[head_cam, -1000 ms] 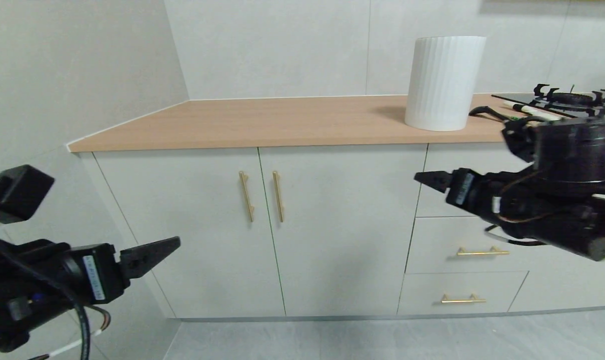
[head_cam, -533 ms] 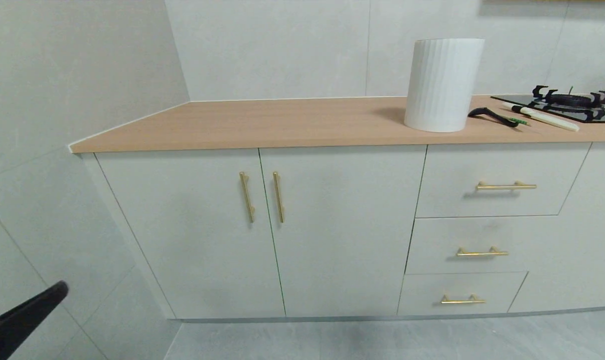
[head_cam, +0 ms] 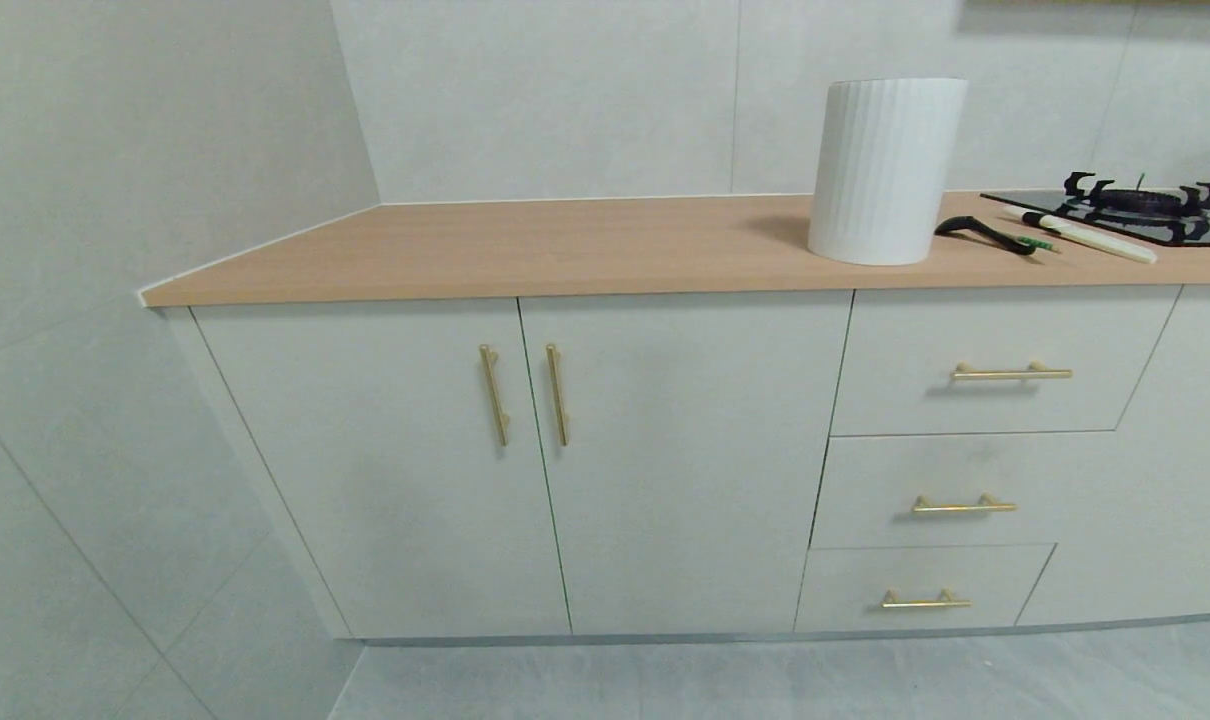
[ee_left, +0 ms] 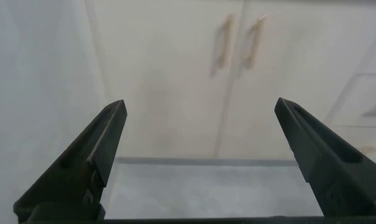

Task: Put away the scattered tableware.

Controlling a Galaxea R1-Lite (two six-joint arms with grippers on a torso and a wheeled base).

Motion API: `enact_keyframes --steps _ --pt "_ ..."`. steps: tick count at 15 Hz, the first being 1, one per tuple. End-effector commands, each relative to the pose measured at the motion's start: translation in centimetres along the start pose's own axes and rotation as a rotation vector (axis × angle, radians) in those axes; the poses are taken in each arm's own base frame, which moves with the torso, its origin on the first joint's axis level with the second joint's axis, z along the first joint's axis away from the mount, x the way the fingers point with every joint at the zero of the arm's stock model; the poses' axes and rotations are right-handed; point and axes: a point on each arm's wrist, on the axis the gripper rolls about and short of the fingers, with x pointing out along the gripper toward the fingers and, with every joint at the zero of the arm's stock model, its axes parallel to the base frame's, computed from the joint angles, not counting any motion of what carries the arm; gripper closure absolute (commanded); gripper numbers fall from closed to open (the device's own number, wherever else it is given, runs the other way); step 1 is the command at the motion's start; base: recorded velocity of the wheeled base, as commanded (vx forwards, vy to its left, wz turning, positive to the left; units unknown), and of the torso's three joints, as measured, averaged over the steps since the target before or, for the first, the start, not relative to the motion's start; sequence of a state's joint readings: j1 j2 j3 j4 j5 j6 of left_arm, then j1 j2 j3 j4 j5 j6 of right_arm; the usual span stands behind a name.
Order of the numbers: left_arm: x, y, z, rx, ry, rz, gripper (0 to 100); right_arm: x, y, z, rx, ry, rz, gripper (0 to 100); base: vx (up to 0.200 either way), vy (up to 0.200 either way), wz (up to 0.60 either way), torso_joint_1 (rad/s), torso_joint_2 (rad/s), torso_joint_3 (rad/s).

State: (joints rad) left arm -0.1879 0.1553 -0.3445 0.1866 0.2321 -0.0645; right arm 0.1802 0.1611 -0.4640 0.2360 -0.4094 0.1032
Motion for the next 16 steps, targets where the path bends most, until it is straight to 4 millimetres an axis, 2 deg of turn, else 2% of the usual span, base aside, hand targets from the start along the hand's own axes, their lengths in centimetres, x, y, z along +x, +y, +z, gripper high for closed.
enact_keyframes --steps 1,3,5,6,8,11,13,15,16 --pt "-0.7 0.1 -0.8 -0.001 -0.037 0.061 0 -0.9 0.1 -1.2 -0.004 -0.038 -0.112 0 0.000 0.000 0.00 0.000 0.00 0.000" --pt "-0.7 -0.1 -0.8 0.010 -0.041 0.110 0 -2.1 0.3 -2.6 -0.027 -0.078 -0.129 0 0.000 0.000 0.00 0.000 0.00 0.000" --pt "-1.0 -0.4 -1.4 0.017 -0.055 0.166 0 -1.5 0.3 -3.9 -0.057 -0.048 -0.124 0 0.000 0.000 0.00 0.000 0.00 0.000" --pt "-1.1 -0.5 -3.5 0.069 -0.044 0.146 0 -1.0 0.3 -4.4 -0.050 -0.060 -0.139 0 0.000 0.000 0.00 0.000 0.00 0.000" --pt "-0.4 -0.4 -4.8 0.069 -0.022 0.173 0 -0.2 0.4 -5.7 -0.052 -0.049 -0.132 0 0.000 0.000 0.00 0.000 0.00 0.000" --pt "1.0 -0.4 -7.2 0.091 -0.015 0.120 0 1.6 0.6 -9.4 -0.067 -0.051 -0.009 0 0.000 0.000 0.00 0.000 0.00 0.000" --pt "1.2 -0.6 -7.5 0.089 -0.032 0.016 0 1.6 0.8 -9.8 -0.077 -0.014 0.087 0 0.000 0.000 0.00 0.000 0.00 0.000" --pt "1.2 -0.7 -7.9 0.096 0.000 -0.029 0 1.5 0.8 -10.7 -0.098 0.082 0.127 0 0.000 0.000 0.00 0.000 0.00 0.000" --pt "1.2 -0.7 -7.9 0.097 0.002 -0.035 0 1.5 0.8 -10.6 -0.098 0.074 0.136 0 0.000 0.000 0.00 0.000 0.00 0.000"
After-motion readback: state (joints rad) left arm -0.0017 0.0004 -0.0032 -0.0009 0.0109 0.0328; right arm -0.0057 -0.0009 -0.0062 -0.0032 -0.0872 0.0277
